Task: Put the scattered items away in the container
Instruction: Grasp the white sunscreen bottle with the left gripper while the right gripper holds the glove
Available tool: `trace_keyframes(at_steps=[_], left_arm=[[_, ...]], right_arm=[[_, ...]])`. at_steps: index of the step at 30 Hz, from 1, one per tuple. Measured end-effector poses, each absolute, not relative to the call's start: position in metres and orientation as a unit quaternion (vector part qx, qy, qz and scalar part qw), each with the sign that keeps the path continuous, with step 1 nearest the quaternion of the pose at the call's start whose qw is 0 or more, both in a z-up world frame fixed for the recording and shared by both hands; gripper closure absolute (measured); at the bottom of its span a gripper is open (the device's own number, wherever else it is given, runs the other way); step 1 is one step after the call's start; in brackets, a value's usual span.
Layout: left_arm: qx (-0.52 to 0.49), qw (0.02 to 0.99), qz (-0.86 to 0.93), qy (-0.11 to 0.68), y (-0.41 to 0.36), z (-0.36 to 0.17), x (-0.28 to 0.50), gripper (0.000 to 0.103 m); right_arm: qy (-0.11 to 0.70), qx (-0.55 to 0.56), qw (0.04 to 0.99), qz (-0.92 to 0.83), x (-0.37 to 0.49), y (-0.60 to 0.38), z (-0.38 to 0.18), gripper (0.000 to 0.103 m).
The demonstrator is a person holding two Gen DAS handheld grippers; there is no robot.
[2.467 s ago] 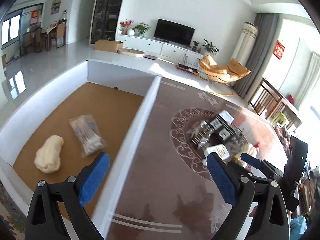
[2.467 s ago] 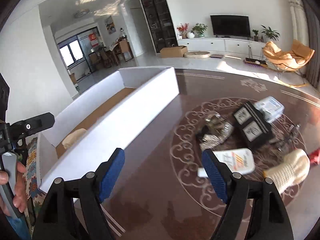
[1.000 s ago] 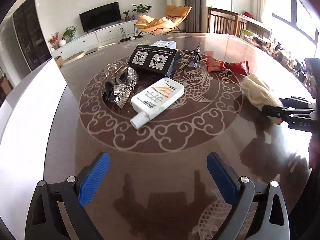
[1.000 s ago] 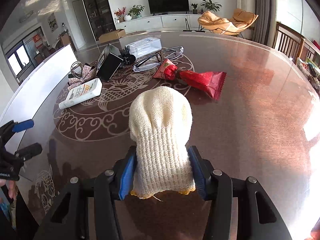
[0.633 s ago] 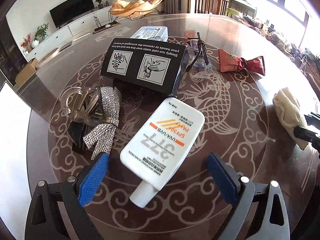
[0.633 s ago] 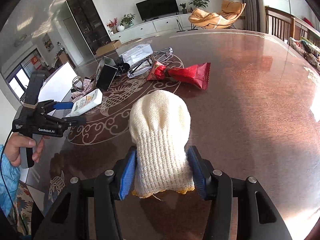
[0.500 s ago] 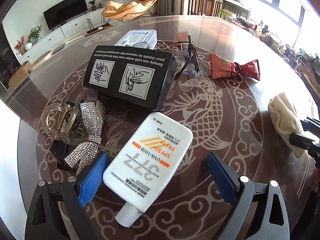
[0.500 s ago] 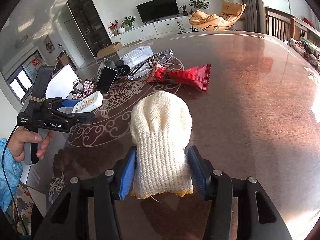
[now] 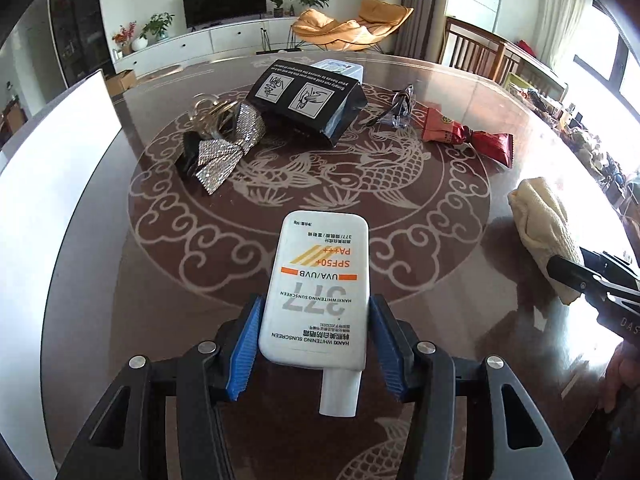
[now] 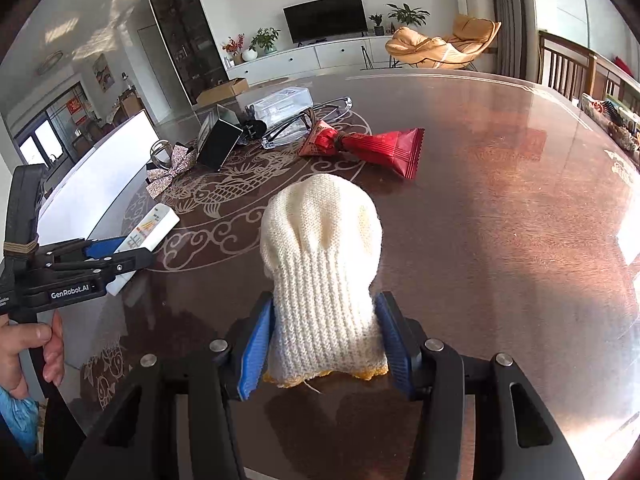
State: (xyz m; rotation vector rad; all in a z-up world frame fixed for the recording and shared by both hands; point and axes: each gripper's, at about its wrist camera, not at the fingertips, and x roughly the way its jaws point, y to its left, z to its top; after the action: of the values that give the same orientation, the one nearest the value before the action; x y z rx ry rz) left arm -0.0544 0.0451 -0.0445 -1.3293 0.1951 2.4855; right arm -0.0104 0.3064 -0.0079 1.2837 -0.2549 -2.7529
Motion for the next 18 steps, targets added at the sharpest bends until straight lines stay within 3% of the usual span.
trace_keyframes(at_steps=[2, 3, 4, 6, 8, 11, 18], left_arm=[[-0.463, 0.137, 0.872, 0.075, 0.042, -0.046, -0.043, 0.049], [-0.464, 0.134, 0.872, 0.075, 0.042, -0.047, -0.041, 0.043], [-0.467, 0.135, 0.871, 0.072, 0.042, -0.048, -0.042, 0.03], [-0.47, 0.129, 0.871, 0.063, 0.044, -0.052, -0.047, 0.015], [-0.467, 0.12, 0.873, 0.068, 0.05, -0.052, -0.052, 0.014], [-0.479, 0.109, 0.868, 0.064, 0.054, -0.055, -0.06, 0.001], [-0.498, 0.096, 0.86, 0.057, 0.055, -0.057, -0.066, 0.0]], right_arm=[[-0.084, 0.421, 0.049, -0.902, -0.009, 0.31, -0.008, 0.046], [-0.082, 0.423, 0.049, -0.901, -0.011, 0.311, -0.008, 0.034], [-0.075, 0.427, 0.044, -0.9, -0.014, 0.311, -0.009, 0.026], [-0.056, 0.438, 0.04, -0.896, -0.024, 0.309, -0.008, 0.026], [-0.043, 0.449, 0.038, -0.892, -0.036, 0.306, -0.009, 0.026], [-0.021, 0.457, 0.033, -0.888, -0.05, 0.301, -0.01, 0.025], [0.014, 0.464, 0.021, -0.886, -0.056, 0.29, -0.016, 0.017]])
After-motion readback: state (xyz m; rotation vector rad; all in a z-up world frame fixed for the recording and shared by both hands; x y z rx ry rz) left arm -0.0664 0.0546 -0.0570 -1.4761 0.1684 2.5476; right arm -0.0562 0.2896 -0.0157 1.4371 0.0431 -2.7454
